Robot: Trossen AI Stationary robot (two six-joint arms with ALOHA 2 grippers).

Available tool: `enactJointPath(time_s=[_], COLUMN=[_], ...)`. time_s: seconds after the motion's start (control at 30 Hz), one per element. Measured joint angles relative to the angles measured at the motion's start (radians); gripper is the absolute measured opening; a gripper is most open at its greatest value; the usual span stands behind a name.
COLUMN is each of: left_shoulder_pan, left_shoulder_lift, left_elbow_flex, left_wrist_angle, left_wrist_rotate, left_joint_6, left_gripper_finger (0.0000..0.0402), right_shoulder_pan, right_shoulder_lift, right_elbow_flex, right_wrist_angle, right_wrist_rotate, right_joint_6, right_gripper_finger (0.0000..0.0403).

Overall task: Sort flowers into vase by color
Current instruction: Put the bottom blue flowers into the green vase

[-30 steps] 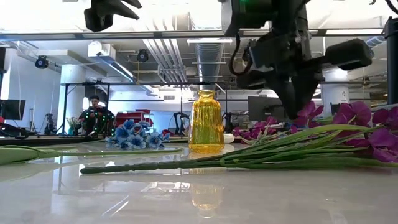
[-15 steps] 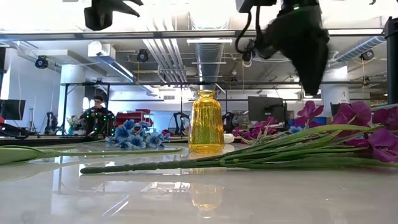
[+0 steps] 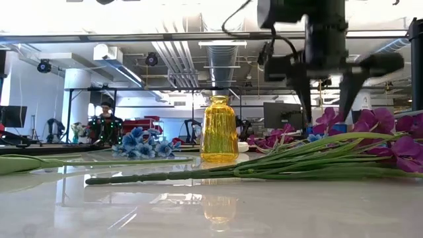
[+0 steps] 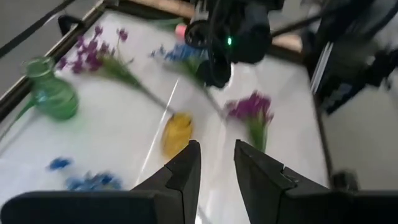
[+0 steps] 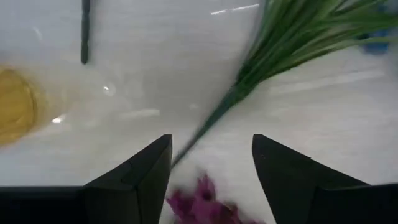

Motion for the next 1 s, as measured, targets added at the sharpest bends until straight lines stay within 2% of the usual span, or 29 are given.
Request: enactJointPath(time_s=[0.1,0.23,0.43,0.6,0.77,1.0], left_shoulder_pan=[0.000,0.000,0.001,0.001,0.001,0.001], left_shoulder_lift=[-0.017,-0.060,-0.135,-0.192,-0.228,-0.242], left_elbow_flex=[0.032,0.034,0.006,-0.040,-0.070,-0.088], left_wrist_angle=[-0.080,-0.106,-0.105,-0.105,-0.104,-0.080], left_wrist_rotate=[0.000,0.001,0.000,0.000,-0.006,-0.126], left_joint_6=[0.037,0.066,0.062,0.042,0.033,0.039], left_gripper_finger=[0.0086,0.0086,0.0086,0.0086,0.0086,0.0086], right_shoulder_pan=[-0.001,0.000,-0.002,-0.002,-0.002,0.005], right_shoulder_lift=[-0.012,-0.013,-0.012,-0.011,-0.015,-0.014], right_elbow_flex=[-0.083,-0.160,-0.216,-0.274,-0.305,-0.287], right_wrist_angle=[0.099,0.121,0.173,0.249,0.271,0.252], right_wrist_rotate=[0.003,0.000,0.045,0.064,0.071,0.080], right_joint_6=[0.067,0.163,0.212,0.271,0.306,0.295], right_gripper_finger=[0.0236,0.0249,0.0239,0.0198,0.0140,0.0041])
